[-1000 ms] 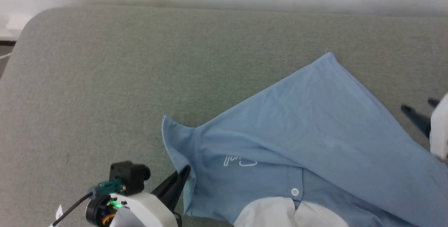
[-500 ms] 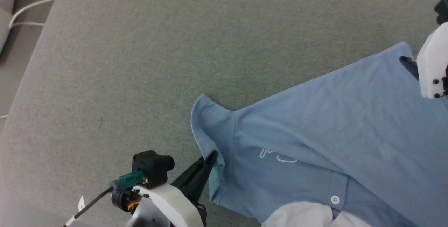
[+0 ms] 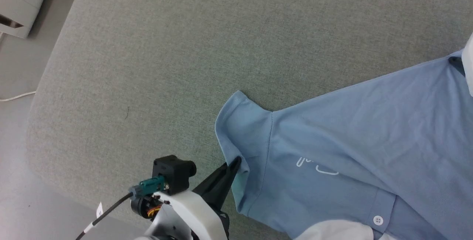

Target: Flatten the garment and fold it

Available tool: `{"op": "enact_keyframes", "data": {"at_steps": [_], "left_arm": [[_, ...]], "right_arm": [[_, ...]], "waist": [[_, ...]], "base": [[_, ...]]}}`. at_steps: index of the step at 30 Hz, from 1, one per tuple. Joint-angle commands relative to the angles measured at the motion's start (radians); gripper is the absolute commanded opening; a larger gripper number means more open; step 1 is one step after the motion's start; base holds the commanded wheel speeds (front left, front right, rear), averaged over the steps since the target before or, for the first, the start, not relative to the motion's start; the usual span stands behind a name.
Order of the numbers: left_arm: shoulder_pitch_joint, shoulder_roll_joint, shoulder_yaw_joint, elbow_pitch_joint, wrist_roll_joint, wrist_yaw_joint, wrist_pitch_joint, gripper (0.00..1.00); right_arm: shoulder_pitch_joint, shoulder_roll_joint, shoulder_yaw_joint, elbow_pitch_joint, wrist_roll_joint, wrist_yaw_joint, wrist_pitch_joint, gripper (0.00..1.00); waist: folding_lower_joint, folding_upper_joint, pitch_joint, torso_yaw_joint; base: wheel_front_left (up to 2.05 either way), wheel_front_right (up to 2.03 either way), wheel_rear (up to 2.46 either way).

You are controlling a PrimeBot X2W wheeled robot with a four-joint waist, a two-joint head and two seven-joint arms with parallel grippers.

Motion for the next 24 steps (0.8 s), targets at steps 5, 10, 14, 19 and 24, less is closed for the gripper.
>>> {"op": "enact_keyframes", "data": {"at_steps": [5, 10, 14, 19, 24], "left_arm": [[-0.019, 0.004, 0.013, 0.009, -0.002, -0.001, -0.014, 0.00], [-0.021, 0.025, 0.043, 0.006, -0.004, 0.009, -0.018, 0.00], [-0.027, 0.059, 0.080, -0.012, 0.005, 0.021, -0.020, 0.00], [-0.045, 0.108, 0.138, -0.055, 0.022, 0.037, -0.024, 0.00], [-0.079, 0.142, 0.189, -0.088, 0.029, 0.041, -0.032, 0.00]], "right_arm": [[0.049, 0.013, 0.055, 0.057, 0.028, -0.001, -0.038, 0.00], [0.008, 0.024, 0.047, 0.070, 0.035, -0.001, -0.135, 0.00], [-0.020, 0.039, 0.037, 0.061, 0.062, -0.001, -0.230, 0.00], [-0.041, 0.025, 0.047, 0.002, 0.094, -0.001, -0.331, 0.00], [-0.058, -0.039, 0.078, -0.086, 0.090, -0.001, -0.415, 0.00]], "waist": [[0.0003, 0.0000, -0.019, -0.014], [0.0003, 0.0000, -0.079, -0.055], [0.0003, 0.0000, -0.147, -0.104], [0.0003, 0.0000, -0.234, -0.171], [0.0003, 0.0000, -0.287, -0.215]], "base": [[0.00, 0.00, 0.00], [0.00, 0.00, 0.00], [0.00, 0.00, 0.00], [0.00, 0.00, 0.00], [0.00, 0.00, 0.00]]}}
